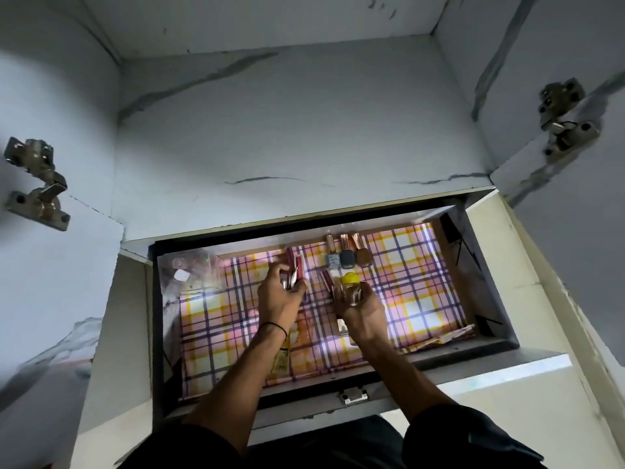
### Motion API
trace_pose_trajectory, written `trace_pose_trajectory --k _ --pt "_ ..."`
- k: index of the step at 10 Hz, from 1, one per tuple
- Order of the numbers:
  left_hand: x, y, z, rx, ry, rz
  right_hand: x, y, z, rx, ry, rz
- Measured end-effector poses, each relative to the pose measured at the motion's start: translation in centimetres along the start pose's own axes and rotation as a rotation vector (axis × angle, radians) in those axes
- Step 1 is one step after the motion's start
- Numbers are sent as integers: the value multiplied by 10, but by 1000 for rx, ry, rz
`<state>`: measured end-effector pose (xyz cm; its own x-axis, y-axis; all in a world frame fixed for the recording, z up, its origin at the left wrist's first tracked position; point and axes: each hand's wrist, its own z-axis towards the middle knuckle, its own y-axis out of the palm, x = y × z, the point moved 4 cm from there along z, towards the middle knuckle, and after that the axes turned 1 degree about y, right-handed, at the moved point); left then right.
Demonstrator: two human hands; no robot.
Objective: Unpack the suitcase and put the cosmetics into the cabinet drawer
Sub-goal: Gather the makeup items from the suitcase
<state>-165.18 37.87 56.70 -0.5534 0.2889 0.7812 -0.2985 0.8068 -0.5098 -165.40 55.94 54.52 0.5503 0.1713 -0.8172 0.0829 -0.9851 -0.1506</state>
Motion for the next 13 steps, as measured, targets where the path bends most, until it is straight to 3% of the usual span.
trace_pose_trajectory --k 2,4,7,9,12,13 --pt "23 23 16 -12 33 118 6 -9 1 -1 -28 -137" --pt "23 27 29 56 6 166 -1 -8 3 42 -10 -433" --pt "-1 -10 22 141 -72 108 0 9 -7 30 24 -332" --pt "-14 -15 -3 -9 -45 147 12 8 -3 93 89 -526" --pt "-20 -40 8 177 -48 93 -7 4 -9 139 178 -793" --pt "-24 -39 15 102 -73 123 -7 2 -10 163 216 -787"
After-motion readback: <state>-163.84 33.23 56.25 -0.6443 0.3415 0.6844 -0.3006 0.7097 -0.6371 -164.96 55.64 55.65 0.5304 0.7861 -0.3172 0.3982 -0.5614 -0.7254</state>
